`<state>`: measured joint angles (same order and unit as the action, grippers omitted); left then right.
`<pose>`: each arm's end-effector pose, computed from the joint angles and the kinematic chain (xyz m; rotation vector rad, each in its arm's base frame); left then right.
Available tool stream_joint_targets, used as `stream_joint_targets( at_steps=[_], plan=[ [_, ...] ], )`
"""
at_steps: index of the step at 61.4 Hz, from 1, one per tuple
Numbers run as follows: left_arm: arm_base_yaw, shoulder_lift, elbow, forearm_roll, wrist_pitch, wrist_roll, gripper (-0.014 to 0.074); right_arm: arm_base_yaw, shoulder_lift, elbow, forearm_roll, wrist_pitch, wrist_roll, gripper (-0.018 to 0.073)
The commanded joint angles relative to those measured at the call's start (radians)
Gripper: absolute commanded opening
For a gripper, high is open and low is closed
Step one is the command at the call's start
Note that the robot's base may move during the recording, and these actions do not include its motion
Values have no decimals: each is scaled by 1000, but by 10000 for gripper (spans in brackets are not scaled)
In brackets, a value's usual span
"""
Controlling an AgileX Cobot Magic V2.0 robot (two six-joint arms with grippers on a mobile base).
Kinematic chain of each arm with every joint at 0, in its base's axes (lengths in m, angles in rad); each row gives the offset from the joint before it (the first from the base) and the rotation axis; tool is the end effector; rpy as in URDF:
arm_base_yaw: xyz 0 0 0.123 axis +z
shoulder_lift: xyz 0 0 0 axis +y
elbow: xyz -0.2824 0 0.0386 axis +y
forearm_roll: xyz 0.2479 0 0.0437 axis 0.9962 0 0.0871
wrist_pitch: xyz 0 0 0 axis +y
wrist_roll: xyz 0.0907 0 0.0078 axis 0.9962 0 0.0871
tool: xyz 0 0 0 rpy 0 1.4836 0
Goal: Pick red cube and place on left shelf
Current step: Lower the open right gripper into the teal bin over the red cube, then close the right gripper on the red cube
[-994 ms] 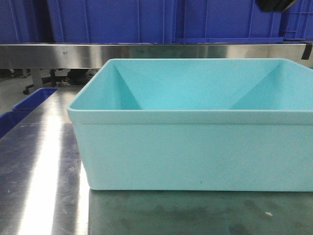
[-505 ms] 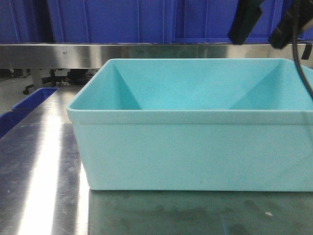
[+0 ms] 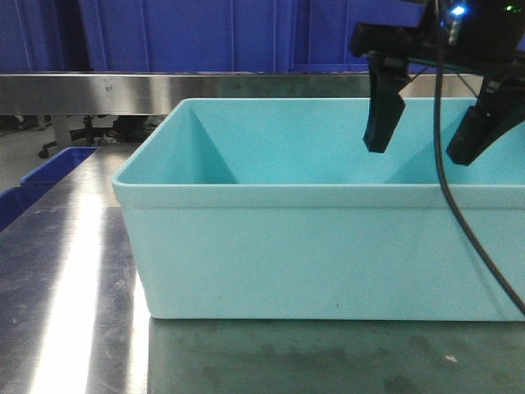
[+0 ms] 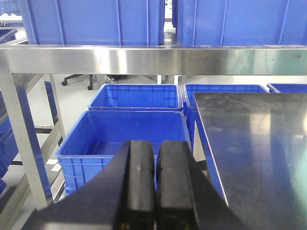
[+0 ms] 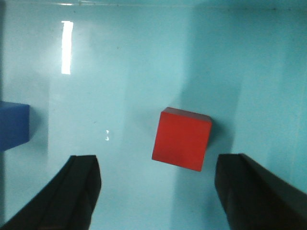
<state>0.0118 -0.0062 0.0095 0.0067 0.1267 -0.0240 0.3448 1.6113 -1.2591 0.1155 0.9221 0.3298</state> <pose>0.0563 0.0007 0.1987 -0.0242 1.6134 -0.0036 0.3095 0.1200 0.2751 0.0517 2.7965 0.3192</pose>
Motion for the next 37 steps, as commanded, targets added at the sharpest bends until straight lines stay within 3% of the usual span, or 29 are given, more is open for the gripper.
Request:
stream_joint_targets(
  at_steps=[1, 37],
  plan=[
    [-6, -15, 23, -7, -87, -1, 102, 0, -19, -36, 3, -42, 16, 605],
    [-6, -15, 23, -7, -87, -1, 102, 0, 115, -36, -66, -62, 16, 603]
  ],
)
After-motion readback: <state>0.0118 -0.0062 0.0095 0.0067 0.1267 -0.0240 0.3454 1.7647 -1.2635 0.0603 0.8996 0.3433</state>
